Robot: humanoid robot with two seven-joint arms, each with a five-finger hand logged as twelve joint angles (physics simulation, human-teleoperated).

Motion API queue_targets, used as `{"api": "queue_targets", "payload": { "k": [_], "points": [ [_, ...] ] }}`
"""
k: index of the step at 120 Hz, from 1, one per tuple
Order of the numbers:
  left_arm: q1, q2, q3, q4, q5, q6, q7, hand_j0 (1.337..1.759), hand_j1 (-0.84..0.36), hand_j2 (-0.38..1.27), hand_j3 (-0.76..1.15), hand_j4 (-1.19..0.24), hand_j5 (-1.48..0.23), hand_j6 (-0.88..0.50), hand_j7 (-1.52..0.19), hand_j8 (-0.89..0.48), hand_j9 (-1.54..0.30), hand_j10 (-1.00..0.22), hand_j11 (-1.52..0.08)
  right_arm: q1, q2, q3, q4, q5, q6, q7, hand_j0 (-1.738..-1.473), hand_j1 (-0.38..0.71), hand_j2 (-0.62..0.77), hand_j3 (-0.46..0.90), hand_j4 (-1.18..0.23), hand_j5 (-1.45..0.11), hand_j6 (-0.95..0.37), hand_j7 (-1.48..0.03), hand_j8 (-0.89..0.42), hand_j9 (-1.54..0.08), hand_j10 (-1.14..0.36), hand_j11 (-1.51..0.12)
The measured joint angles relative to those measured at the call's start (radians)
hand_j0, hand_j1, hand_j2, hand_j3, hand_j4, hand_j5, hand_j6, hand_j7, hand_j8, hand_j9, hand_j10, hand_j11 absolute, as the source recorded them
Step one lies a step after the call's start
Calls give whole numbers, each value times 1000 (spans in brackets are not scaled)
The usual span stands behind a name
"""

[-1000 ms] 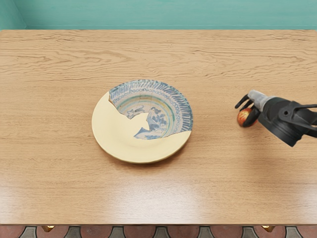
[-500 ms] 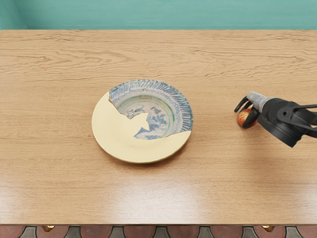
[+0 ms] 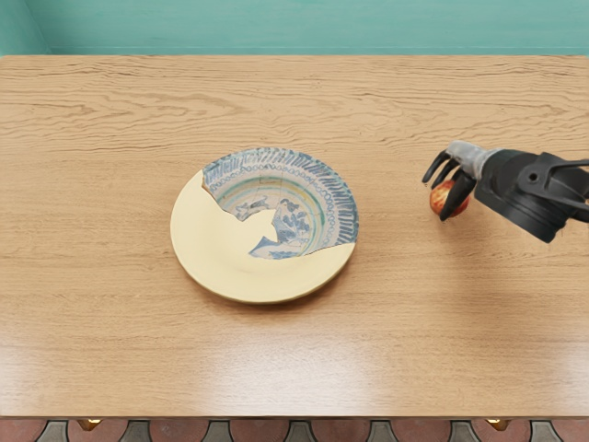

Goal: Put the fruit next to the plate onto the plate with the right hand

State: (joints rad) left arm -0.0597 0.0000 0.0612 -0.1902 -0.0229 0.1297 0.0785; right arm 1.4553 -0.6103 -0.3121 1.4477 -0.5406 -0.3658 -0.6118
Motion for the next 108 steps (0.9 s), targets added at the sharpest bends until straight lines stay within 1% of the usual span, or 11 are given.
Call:
{"api": "queue_targets", "payload": {
  "k": [14,39,79,108],
  "points": [
    [1,0,0,0,0,0,0,1658,341,1,0,-7,-9,-7,-9,-7,-9,-7,-9,35,16,0,10,22,3,0,-1656,212,183,1,-595,-826,-555,-798,-434,-823,-516,-826],
    [0,0,0,0,0,0,0,1658,341,2,0,-7,-9,-7,-9,-7,-9,-7,-9,99,108,-2,13,83,-5,0,-1657,228,211,1,-600,-856,-539,-816,-415,-846,-501,-847],
    [1,0,0,0,0,0,0,1658,341,1,0,-7,-9,-7,-9,-7,-9,-7,-9,158,228,-3,6,127,-28,1,-1658,277,315,1,-599,-879,-520,-827,-396,-855,-475,-846],
    [1,0,0,0,0,0,0,1658,341,1,0,-7,-9,-7,-9,-7,-9,-7,-9,183,312,-3,-13,132,-52,1,-1658,308,348,0,-601,-878,-510,-827,-373,-856,-441,-836]
  ]
}}
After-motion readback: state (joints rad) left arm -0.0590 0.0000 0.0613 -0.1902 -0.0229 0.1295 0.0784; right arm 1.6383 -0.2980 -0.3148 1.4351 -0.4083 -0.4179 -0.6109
